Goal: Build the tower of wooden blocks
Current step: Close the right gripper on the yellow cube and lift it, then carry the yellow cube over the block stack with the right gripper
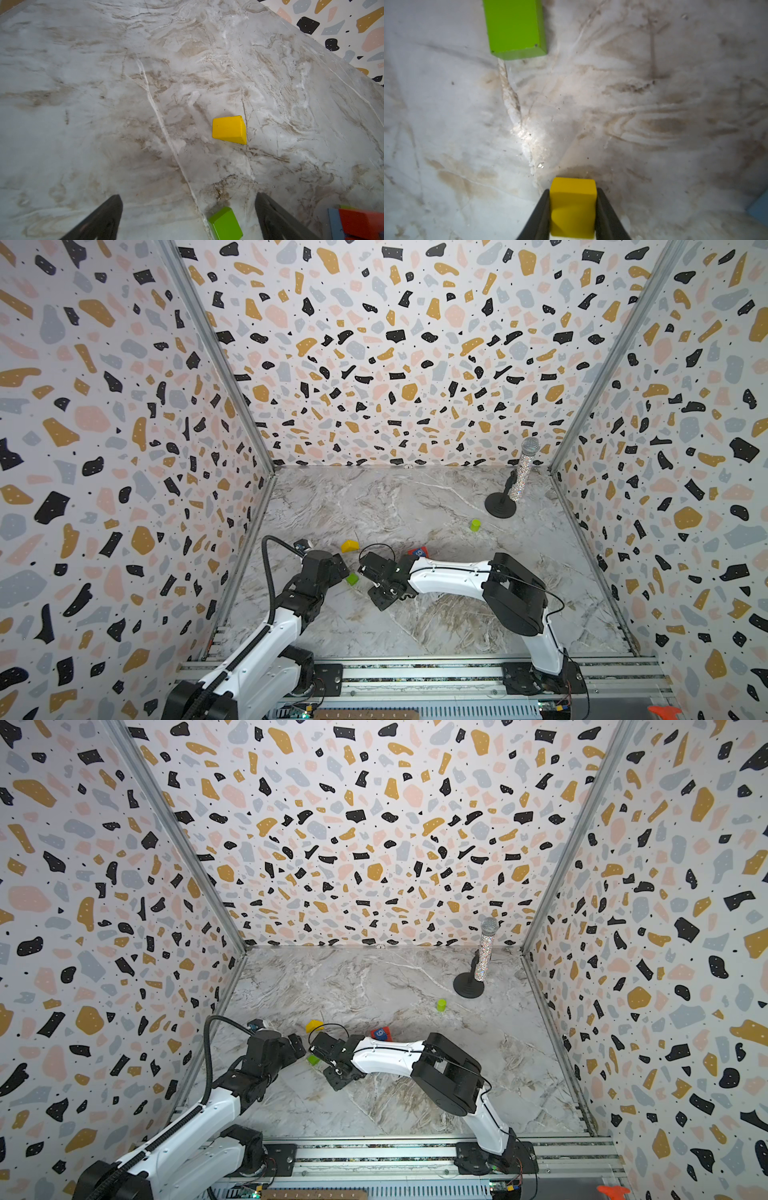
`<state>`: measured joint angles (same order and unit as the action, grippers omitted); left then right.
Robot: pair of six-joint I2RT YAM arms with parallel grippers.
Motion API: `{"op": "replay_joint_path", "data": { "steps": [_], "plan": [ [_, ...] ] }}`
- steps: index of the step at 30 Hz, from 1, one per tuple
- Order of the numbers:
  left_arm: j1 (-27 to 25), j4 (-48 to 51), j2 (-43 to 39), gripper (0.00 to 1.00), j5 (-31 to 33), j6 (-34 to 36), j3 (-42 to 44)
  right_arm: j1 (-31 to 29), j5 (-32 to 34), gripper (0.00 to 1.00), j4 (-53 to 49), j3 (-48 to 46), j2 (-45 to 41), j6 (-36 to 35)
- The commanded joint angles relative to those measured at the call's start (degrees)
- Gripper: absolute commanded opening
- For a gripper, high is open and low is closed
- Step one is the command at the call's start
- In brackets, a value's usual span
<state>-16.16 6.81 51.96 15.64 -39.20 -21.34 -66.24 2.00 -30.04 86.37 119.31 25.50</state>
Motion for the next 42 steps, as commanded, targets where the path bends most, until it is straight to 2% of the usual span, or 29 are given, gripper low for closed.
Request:
{"op": "replay_joint_path", "data": {
  "steps": [1,8,17,22,29,42],
  "plan": [
    [0.4,-1.5,-0.6,1.00,-0.5,0.9,0.0,-0.1,0.9,0.28,-2.1,1.7,-1.7,0.1],
    [0.3,-2.7,-0.1,1.00,-6.5,3.7,-0.5,0.5,2.8,0.25,-4.8,3.5,-4.6,-1.2],
    [0.1,-3.4,1.7,1.00,-10.9,4.7,-3.6,5.9,3.4,0.25,-6.9,4.1,-11.2,-3.9],
    [-1.8,-4.7,4.8,1.00,-11.0,4.1,-5.2,9.5,2.0,0.25,-8.1,4.5,-14.4,-8.3],
    [-6.9,-6.8,9.4,1.00,-8.1,2.9,-7.7,13.8,-0.3,0.25,-13.5,6.9,-14.9,-16.4],
    [-8.0,-8.8,13.5,1.00,-7.8,3.1,-8.6,17.5,1.5,0.25,-13.8,5.6,-15.5,-19.5]
  ]
}}
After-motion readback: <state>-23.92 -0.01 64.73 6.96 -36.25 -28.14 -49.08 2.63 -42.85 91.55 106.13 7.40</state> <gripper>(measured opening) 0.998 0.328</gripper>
